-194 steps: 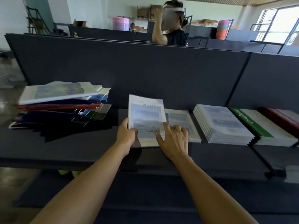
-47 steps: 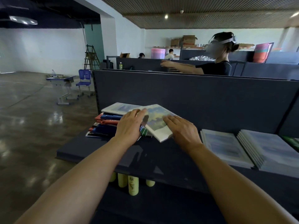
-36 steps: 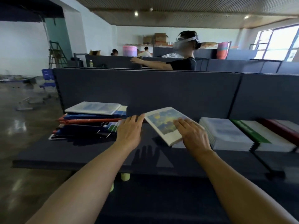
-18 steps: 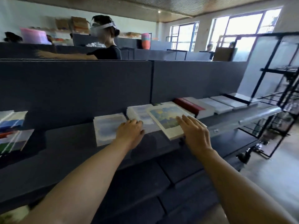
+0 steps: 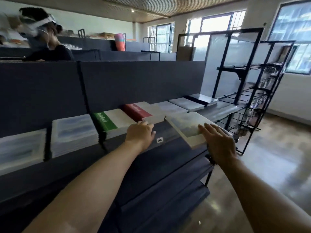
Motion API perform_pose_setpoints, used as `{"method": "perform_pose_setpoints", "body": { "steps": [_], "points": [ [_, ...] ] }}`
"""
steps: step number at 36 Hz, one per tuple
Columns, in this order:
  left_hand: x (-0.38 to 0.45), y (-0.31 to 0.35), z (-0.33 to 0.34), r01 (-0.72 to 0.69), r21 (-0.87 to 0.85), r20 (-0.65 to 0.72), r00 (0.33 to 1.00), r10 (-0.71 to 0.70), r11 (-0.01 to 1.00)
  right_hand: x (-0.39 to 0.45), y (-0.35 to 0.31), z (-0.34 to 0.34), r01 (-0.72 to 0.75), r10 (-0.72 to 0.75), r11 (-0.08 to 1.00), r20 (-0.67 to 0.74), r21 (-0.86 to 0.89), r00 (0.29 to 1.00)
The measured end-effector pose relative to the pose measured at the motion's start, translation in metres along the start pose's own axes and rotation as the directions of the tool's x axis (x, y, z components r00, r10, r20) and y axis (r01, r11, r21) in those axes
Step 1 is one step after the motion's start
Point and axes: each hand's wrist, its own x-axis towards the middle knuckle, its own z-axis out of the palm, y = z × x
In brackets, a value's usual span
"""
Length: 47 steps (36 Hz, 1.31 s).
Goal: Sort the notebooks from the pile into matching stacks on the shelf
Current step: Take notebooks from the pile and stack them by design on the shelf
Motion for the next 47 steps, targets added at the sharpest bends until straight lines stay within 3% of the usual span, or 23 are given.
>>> {"method": "perform_pose_setpoints", "body": {
  "steps": [9, 22, 28, 37, 43, 47],
  "points": [
    [0.073, 0.066, 0.033, -0.002, -0.003, -0.024, 1.0, 0.002, 1.0, -0.002, 0.102, 0.046, -0.058, 0.059, 0.998, 0.008, -0.029, 0.998],
    [0.194, 0.09, 0.087, 0.042, -0.014, 0.02, 0.999, -0.042, 0.999, 0.064, 0.165, 0.137, -0.107, 0.108, 0.994, -0.021, 0.035, 0.994],
    [0.241, 0.103, 0.105, 0.069, -0.179, 0.025, 0.998, -0.066, 0.981, 0.086, 0.179, 0.184, -0.107, 0.102, 0.991, 0.064, 0.074, 0.993],
    [0.291, 0.146, 0.122, 0.025, -0.444, 0.016, 1.0, -0.02, 0.895, 0.118, 0.2, 0.252, 0.006, -0.037, 0.987, 0.183, 0.163, 0.982],
    [0.322, 0.173, 0.136, 0.14, -0.379, 0.072, 0.99, -0.121, 0.915, 0.141, 0.224, 0.29, 0.104, -0.173, 0.964, 0.276, 0.246, 0.945],
    [0.336, 0.186, 0.146, 0.196, -0.243, 0.132, 0.977, -0.168, 0.95, 0.153, 0.235, 0.31, 0.12, -0.241, 0.948, 0.42, 0.295, 0.875]
  ]
}}
